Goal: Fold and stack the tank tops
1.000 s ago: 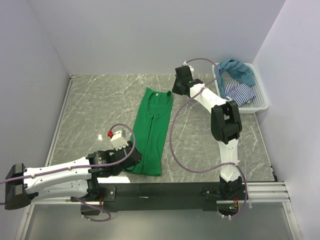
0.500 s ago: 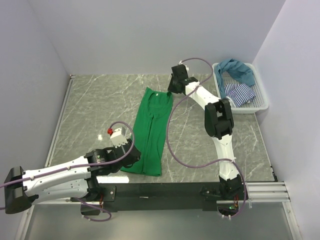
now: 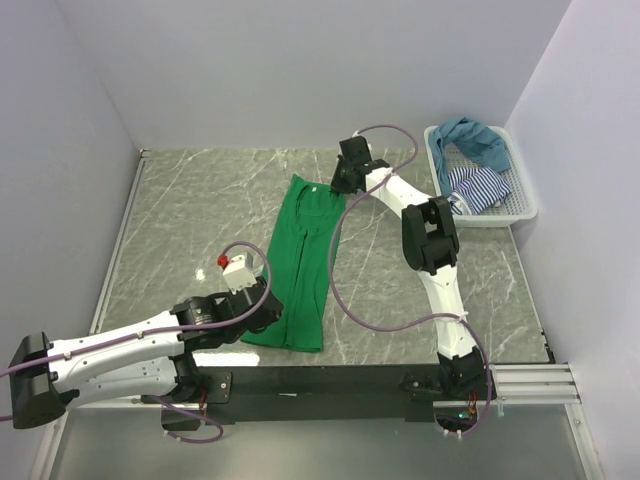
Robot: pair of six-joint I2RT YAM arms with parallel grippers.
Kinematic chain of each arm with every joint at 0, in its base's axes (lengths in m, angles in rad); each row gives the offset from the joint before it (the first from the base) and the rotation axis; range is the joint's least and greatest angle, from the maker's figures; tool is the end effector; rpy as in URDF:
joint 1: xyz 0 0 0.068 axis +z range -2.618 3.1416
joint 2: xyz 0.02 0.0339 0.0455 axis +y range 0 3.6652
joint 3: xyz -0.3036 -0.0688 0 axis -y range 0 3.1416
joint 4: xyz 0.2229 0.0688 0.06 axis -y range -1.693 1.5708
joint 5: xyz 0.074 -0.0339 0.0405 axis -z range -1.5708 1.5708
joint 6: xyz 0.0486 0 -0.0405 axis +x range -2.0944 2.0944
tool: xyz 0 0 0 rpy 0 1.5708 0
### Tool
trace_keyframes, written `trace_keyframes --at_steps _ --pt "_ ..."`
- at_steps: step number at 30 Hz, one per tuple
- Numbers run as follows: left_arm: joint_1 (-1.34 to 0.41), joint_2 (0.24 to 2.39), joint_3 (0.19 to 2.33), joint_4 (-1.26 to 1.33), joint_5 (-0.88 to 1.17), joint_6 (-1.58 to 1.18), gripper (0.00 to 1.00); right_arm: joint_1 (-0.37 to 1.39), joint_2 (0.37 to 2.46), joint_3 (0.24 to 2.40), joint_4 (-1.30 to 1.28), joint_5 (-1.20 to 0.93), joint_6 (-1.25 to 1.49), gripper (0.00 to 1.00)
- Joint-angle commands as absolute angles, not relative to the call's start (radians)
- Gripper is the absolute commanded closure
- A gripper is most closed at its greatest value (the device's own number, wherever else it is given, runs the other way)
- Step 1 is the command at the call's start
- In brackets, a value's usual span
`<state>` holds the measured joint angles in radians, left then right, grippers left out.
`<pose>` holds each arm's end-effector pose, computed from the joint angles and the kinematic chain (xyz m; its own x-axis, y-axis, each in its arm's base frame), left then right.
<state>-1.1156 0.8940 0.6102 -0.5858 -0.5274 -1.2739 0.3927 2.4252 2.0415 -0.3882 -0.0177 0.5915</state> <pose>0.0815 -0.1109 0.2567 -0.7039 -0.4414 -0.5565 -0.1359 0.8527 -0.5044 0.5226 0.2174 0.1996 -0.7548 0.2908 -0.5880 0.0320 0.9116 0.4098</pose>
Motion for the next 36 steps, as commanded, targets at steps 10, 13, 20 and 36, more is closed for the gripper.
trace_keyframes --at_steps 10,13,20,36 --pt "-1.1 0.927 0.638 -0.526 -0.503 -1.238 0.6 0.371 2.536 2.197 -0.425 -0.052 0.644 0.91" --pt "-1.092 0.934 0.634 -0.506 -0.495 -1.232 0.6 0.356 2.537 2.209 -0.446 -0.034 0.652 0.91" --pt "-1.036 0.992 0.649 -0.416 -0.446 -1.177 0.58 0.307 2.574 2.289 -0.437 -0.112 0.638 0.87" --pt "-0.787 1.039 0.644 -0.517 -0.501 -1.153 0.51 0.281 2.171 1.901 -0.319 -0.092 0.617 0.56"
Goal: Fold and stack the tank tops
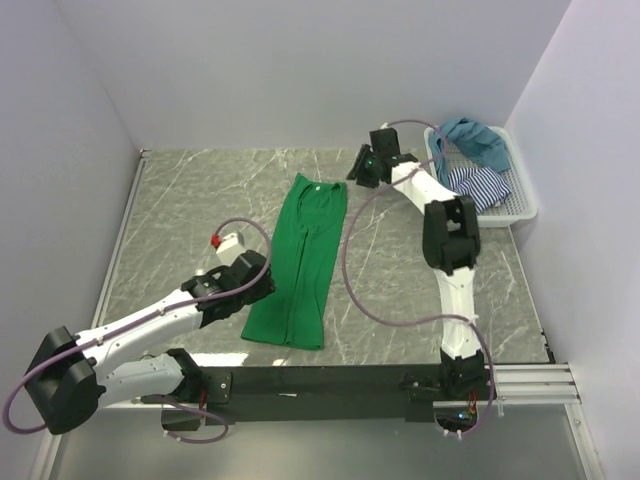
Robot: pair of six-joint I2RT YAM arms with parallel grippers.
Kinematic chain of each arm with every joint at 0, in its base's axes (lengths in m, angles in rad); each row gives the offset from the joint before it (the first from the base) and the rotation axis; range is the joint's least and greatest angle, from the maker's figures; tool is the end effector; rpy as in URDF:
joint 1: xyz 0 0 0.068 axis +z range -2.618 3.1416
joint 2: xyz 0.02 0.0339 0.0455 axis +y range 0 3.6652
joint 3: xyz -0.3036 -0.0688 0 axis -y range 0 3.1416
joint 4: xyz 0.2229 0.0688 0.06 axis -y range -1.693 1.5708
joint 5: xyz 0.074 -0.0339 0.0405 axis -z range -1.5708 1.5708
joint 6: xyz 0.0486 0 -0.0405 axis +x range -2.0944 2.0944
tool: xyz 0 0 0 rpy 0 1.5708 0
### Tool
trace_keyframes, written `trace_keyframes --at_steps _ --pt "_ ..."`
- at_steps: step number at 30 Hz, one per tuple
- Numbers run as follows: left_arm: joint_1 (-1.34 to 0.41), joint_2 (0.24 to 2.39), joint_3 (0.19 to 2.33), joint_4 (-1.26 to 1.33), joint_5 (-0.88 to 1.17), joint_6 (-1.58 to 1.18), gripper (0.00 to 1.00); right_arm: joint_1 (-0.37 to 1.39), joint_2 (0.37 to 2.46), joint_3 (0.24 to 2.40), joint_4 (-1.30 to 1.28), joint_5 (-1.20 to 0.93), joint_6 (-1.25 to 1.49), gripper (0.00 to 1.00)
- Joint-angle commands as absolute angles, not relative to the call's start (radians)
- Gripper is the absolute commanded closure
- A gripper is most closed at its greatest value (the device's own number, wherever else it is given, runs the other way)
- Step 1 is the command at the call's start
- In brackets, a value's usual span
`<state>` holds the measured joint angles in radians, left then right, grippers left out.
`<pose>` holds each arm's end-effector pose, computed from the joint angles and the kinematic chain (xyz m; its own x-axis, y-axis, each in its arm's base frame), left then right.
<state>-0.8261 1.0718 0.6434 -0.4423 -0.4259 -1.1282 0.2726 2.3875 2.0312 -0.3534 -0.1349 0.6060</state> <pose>0.1358 -0.1177 0.2516 -0.6641 -0.4938 -0.5615 -0.2589 0.8563 -0.4469 0.5412 0.1581 0.2202 -0.7237 0.3837 -0.5736 0.0574 0.8617 0.5041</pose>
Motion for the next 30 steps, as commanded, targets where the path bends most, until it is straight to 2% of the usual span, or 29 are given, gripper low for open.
trace_keyframes --at_steps 1,2,8,11,15,17,21,26,30 --pt "-0.778 1.008 0.615 -0.509 -0.497 -1.154 0.5 0.29 2.069 1.82 -0.299 -0.091 0.63 0.55" --pt "-0.764 0.991 0.595 -0.502 -0.488 -1.158 0.5 0.298 2.015 1.658 -0.281 -0.075 0.637 0.55" --pt "-0.755 0.917 0.477 -0.548 -0.456 -1.284 0.46 0.458 1.622 1.097 -0.154 -0.015 0.673 0.55" --pt "-0.755 0.878 0.425 -0.575 -0.446 -1.328 0.46 0.561 1.471 0.886 -0.133 0.03 0.71 0.55" --pt "-0.755 0.836 0.364 -0.571 -0.437 -1.358 0.46 0.734 1.341 0.711 -0.135 0.087 0.799 0.55" --pt "-0.755 0.838 0.348 -0.552 -0.42 -1.351 0.45 0.773 1.299 0.657 -0.127 0.115 0.819 0.55" --pt "-0.758 0.864 0.345 -0.519 -0.419 -1.325 0.44 0.785 1.348 0.702 -0.161 0.199 0.795 0.52" --pt "-0.758 0.891 0.356 -0.508 -0.414 -1.315 0.44 0.767 1.489 0.869 -0.187 0.303 0.749 0.44" --pt "-0.758 0.899 0.354 -0.491 -0.399 -1.307 0.44 0.68 1.627 0.992 -0.193 0.285 0.723 0.43"
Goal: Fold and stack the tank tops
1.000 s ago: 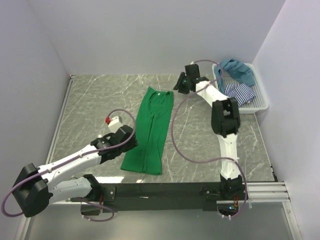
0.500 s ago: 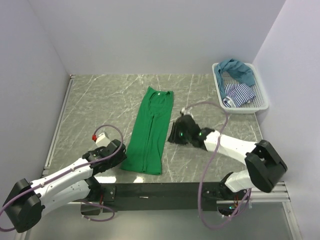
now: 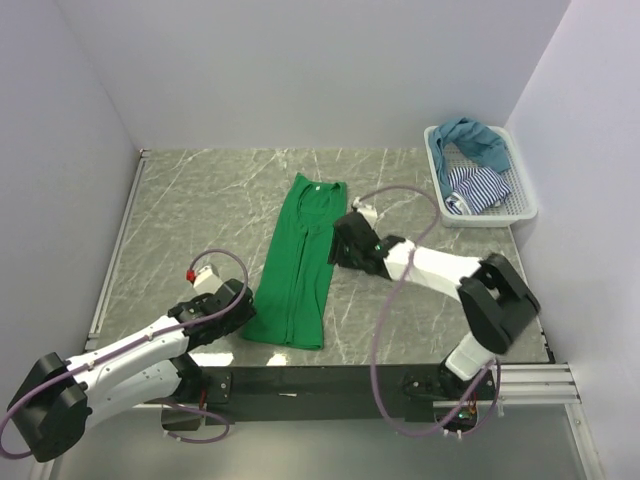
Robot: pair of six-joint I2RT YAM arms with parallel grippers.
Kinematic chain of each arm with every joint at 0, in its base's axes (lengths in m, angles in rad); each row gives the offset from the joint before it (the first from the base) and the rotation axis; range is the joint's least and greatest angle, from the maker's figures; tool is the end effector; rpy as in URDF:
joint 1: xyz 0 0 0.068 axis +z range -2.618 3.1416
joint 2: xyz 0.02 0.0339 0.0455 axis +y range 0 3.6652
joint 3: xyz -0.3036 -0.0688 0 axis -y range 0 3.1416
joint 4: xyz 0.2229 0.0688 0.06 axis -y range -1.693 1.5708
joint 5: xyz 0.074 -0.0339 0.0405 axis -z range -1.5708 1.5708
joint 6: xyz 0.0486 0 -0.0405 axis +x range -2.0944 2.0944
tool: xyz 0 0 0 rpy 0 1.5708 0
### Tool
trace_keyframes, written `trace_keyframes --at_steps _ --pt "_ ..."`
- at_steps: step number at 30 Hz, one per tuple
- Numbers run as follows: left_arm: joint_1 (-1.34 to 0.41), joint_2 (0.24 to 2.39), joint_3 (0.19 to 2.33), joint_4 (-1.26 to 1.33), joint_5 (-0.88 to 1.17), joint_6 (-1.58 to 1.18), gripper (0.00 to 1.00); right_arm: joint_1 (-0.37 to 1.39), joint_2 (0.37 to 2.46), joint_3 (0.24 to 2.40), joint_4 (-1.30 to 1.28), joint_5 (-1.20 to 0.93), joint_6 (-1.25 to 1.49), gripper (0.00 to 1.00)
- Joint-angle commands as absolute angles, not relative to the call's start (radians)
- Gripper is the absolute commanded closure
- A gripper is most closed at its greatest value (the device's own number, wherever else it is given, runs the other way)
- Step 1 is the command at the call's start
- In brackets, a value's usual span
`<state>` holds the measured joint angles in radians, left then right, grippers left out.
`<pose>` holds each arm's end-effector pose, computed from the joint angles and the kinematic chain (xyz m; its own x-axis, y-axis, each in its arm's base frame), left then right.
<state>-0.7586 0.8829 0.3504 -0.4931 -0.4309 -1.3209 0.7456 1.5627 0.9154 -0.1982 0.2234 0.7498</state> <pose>0.0945 -0.0616 0.1856 -0.6068 -0.6379 -0.4743 -0.4856 0.7698 -0.4142 0.2366 0.2038 0.2397 -0.7796 0.1847 -0.5984 -0.0305 0.9432 0.3307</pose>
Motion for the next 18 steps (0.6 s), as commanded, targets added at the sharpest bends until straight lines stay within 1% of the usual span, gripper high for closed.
trace_keyframes --at_steps 1,3,7,9,15,18 --pt "-0.758 0.897 0.354 -0.488 -0.396 -1.307 0.44 0.661 1.687 1.046 -0.201 0.279 0.718 0.44" --pt "-0.758 0.896 0.351 -0.474 -0.385 -1.301 0.44 0.618 1.777 1.112 -0.239 0.267 0.698 0.46" --pt "-0.758 0.902 0.353 -0.45 -0.373 -1.282 0.45 0.577 1.897 1.279 -0.287 0.249 0.66 0.48" --pt "-0.758 0.908 0.354 -0.436 -0.368 -1.278 0.45 0.563 1.952 1.324 -0.302 0.242 0.641 0.48" --pt "-0.758 0.902 0.353 -0.428 -0.367 -1.262 0.45 0.541 2.048 1.459 -0.344 0.239 0.618 0.48" --pt "-0.758 0.893 0.351 -0.428 -0.368 -1.259 0.45 0.537 2.092 1.523 -0.386 0.245 0.604 0.5"
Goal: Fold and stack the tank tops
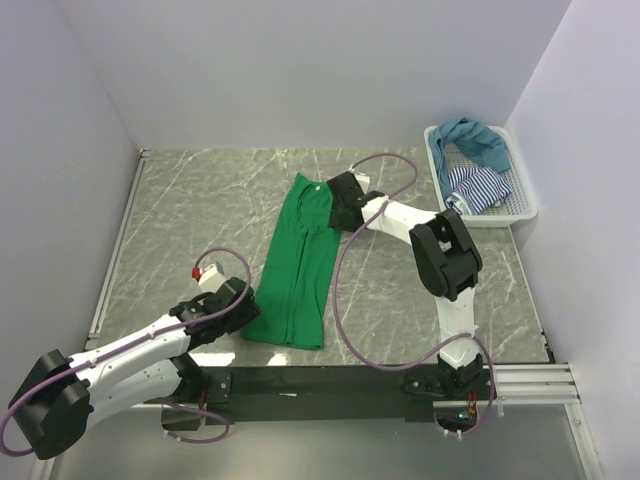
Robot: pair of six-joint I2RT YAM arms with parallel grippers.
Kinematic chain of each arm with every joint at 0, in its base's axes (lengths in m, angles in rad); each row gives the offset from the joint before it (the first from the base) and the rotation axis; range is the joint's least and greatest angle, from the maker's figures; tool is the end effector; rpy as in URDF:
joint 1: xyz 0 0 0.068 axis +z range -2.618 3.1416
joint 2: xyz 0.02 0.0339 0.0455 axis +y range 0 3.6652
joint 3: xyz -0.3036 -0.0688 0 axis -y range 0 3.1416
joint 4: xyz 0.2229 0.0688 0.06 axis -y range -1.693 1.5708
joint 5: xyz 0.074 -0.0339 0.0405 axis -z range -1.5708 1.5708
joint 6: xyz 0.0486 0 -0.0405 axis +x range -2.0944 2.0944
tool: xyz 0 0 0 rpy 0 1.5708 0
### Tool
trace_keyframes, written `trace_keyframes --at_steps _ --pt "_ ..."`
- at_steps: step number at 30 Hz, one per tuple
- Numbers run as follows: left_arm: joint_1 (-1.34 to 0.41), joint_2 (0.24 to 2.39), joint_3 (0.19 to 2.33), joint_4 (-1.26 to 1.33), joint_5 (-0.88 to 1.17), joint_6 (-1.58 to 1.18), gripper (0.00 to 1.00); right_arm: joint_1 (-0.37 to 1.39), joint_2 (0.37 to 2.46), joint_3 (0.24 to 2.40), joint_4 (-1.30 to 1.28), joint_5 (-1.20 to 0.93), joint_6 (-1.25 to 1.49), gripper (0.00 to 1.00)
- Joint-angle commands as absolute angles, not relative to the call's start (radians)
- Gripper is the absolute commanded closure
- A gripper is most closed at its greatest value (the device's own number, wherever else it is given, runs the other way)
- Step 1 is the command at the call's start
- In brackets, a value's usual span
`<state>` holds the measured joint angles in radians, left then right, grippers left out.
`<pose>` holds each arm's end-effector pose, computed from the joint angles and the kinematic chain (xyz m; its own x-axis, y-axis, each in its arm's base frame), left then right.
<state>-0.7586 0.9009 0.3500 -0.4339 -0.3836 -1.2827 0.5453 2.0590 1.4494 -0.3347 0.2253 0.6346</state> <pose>0.0986 -0.0684 0.1867 -0.6394 -0.6190 -0.4561 -0.4412 0.7812 -0.4416 0.3909 0.2245 0.2049 -0.7911 0.1960 -0.5794 0.0937 0.9749 0.2019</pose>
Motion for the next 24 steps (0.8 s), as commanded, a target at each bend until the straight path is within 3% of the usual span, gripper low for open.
trace_keyframes --at_steps 1,6,10,13,18,24 --pt "-0.758 0.89 0.351 -0.429 -0.368 -1.256 0.45 0.535 2.104 1.554 -0.402 0.252 0.603 0.53" --pt "-0.758 0.885 0.357 -0.42 -0.357 -1.243 0.45 0.52 2.152 1.609 -0.456 0.25 0.583 0.64" --pt "-0.756 0.884 0.367 -0.405 -0.348 -1.223 0.46 0.497 2.178 1.66 -0.482 0.23 0.565 0.88" --pt "-0.758 0.888 0.383 -0.394 -0.345 -1.204 0.46 0.479 2.207 1.722 -0.512 0.222 0.538 0.95" --pt "-0.756 0.936 0.431 -0.347 -0.338 -1.172 0.45 0.454 2.31 1.886 -0.592 0.227 0.493 0.98" --pt "-0.732 1.041 0.523 -0.27 -0.295 -1.125 0.44 0.405 2.497 2.271 -0.699 0.25 0.416 0.96"
